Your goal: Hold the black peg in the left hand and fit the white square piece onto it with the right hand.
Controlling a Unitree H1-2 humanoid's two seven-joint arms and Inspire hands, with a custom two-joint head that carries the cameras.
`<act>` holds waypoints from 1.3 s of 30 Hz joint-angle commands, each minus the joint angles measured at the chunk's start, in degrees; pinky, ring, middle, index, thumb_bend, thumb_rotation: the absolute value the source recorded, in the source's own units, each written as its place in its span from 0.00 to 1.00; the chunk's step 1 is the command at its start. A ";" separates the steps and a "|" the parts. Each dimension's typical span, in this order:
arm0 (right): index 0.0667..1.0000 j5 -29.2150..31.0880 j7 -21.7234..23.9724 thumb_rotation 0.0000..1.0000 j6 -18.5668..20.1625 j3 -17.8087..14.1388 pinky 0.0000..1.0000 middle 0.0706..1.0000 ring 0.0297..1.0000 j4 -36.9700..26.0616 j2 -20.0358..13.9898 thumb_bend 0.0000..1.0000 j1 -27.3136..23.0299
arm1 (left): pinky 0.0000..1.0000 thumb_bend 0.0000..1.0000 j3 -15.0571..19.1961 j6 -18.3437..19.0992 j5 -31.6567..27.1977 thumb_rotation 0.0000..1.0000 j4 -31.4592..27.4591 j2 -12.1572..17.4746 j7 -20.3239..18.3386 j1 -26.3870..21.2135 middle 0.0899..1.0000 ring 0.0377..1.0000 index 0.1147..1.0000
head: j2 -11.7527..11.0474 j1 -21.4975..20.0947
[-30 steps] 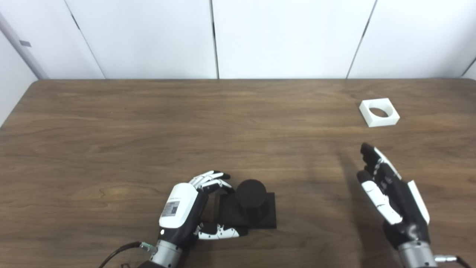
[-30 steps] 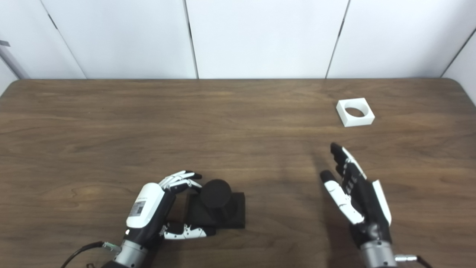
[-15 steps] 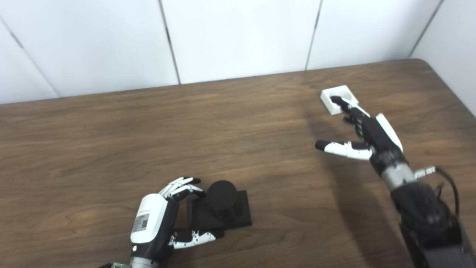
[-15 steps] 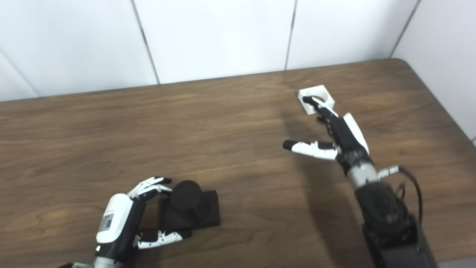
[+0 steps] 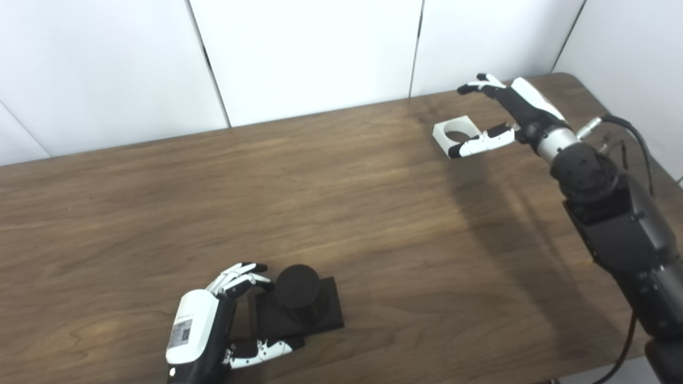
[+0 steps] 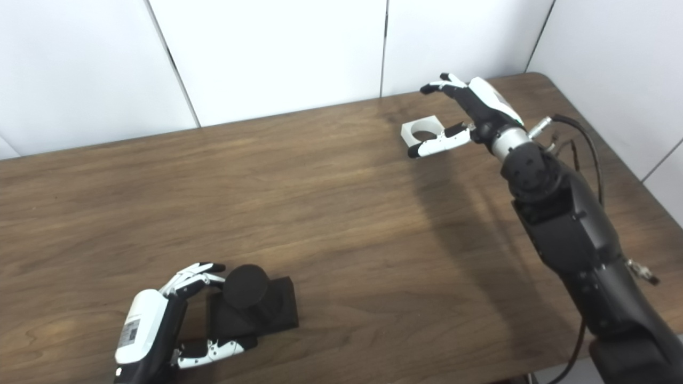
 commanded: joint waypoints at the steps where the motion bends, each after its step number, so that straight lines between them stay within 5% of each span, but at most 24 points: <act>1: 0.82 -2.14 -0.09 0.26 -0.33 0.12 0.92 1.00 1.00 0.38 -2.59 0.97 -4.06 | 0.73 0.52 0.41 0.92 -0.31 0.04 -0.89 0.81 -1.06 0.92 0.76 0.83 0.42 | 0.12 -0.88; 8: 0.84 -5.00 1.34 0.22 -1.21 3.65 0.87 1.00 1.00 6.40 -4.81 0.96 -8.78 | 0.72 0.52 0.38 1.38 0.29 0.04 -2.03 0.43 -1.94 1.47 0.75 0.82 0.42 | 0.72 -0.82; 14: 0.84 -9.44 5.67 0.15 -2.43 9.84 0.99 1.00 1.00 10.65 -8.90 0.96 -13.85 | 0.72 0.52 0.16 2.46 0.75 0.04 -3.05 -0.18 -2.70 1.50 0.75 0.82 0.42 | 1.23 -0.18; 20: 0.81 -11.82 9.38 0.12 -3.95 13.73 0.99 1.00 1.00 13.35 -10.98 1.00 -16.99 | 0.71 0.52 0.02 3.00 0.85 0.04 -3.53 -0.54 -2.96 1.22 0.75 0.82 0.42 | 1.48 0.50; 28: 0.81 -14.68 12.03 0.15 -5.07 17.48 1.00 0.99 1.00 16.84 -10.62 1.00 -19.43 | 0.71 0.52 0.15 3.46 0.85 0.04 -4.04 -0.68 -3.16 1.34 0.76 0.83 0.42 | 1.73 0.71; 39: 0.81 -17.88 9.78 0.15 -7.74 19.20 1.00 0.99 1.00 20.68 -7.10 1.00 -20.37 | 0.71 0.52 0.05 3.23 0.97 0.04 -4.16 -0.87 -2.87 1.43 0.76 0.83 0.42 | 1.42 1.76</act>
